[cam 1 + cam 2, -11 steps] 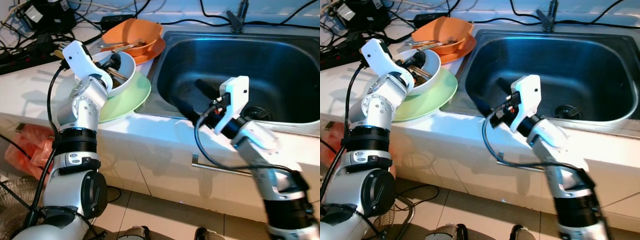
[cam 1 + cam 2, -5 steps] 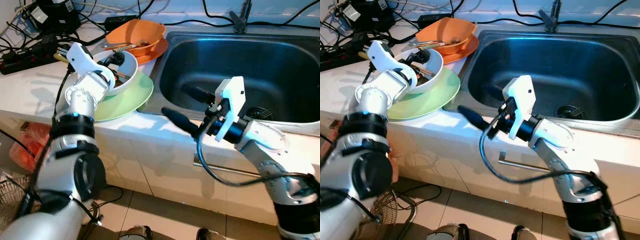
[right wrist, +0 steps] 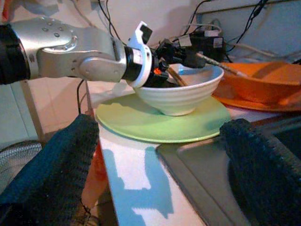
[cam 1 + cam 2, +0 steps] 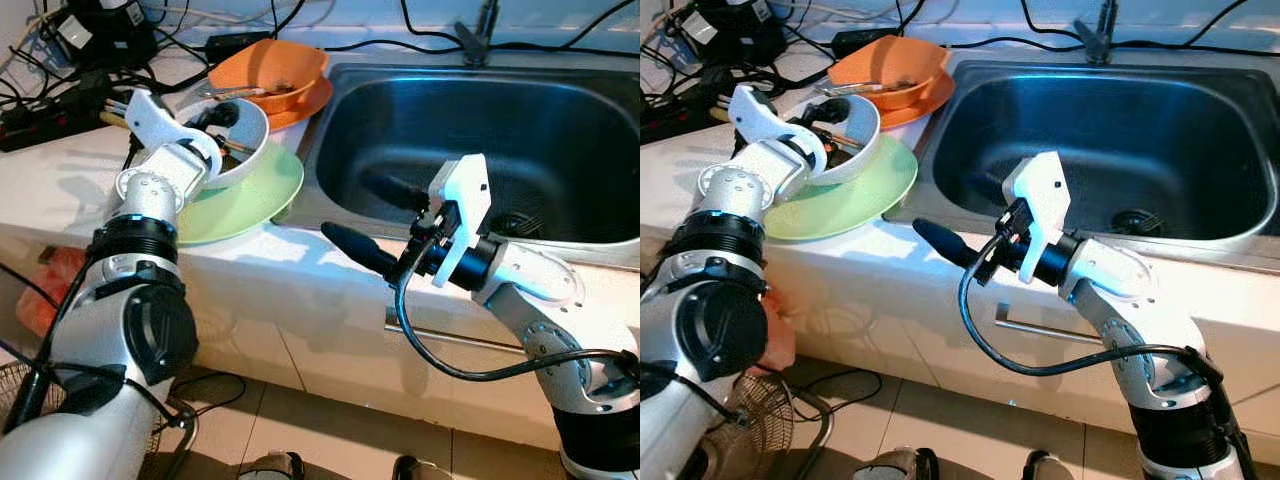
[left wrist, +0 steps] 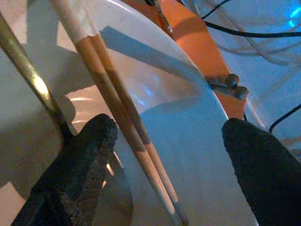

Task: Kitchen organization

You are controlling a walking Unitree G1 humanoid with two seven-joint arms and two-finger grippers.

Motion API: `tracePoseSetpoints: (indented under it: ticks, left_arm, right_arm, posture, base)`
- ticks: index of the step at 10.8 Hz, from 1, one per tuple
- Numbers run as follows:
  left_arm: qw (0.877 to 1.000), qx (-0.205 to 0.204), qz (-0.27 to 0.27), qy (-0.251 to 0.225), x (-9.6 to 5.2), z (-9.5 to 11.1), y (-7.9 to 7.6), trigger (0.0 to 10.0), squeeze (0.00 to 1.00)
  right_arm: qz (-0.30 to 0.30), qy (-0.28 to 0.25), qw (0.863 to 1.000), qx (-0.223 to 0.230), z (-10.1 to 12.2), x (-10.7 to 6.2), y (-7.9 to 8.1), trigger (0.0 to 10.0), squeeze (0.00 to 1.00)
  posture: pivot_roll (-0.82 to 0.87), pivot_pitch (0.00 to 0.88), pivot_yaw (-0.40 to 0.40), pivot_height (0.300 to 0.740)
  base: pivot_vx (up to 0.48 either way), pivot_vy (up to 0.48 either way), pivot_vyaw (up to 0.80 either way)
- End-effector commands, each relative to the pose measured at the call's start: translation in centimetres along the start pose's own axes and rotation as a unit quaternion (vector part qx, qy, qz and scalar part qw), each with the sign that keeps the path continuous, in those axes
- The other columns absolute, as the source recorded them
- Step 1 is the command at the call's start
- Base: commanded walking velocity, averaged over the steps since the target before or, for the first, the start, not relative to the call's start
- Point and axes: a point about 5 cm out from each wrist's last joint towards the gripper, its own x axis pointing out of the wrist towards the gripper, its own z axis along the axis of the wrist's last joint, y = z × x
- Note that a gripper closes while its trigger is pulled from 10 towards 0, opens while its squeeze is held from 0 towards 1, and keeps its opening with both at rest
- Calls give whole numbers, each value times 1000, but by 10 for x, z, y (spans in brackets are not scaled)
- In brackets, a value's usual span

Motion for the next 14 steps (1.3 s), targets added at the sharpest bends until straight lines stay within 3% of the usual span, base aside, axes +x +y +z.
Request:
tracePoseSetpoints:
  ticks: [1, 7, 14]
  left_arm:
    - [999, -5, 21, 26, 1, -10, 11, 0, 0]
    - [999, -26, 20, 35, 3, -13, 11, 0, 0]
    - [999, -36, 10, 21, 3, -4, 6, 0, 0]
  right_arm:
    - [23, -2, 1000, 2, 3, -1, 8, 10000, 463]
    - [34, 42, 998, -40, 5, -9, 2, 10000, 302]
    - [1, 35, 998, -54, 6, -6, -7, 10000, 306]
  posture:
    - [46, 142, 149, 740]
    - [36, 141, 142, 740]
    - [41, 130, 139, 740]
  base:
    - [0, 0, 0]
    - [0, 0, 0]
    - [0, 0, 0]
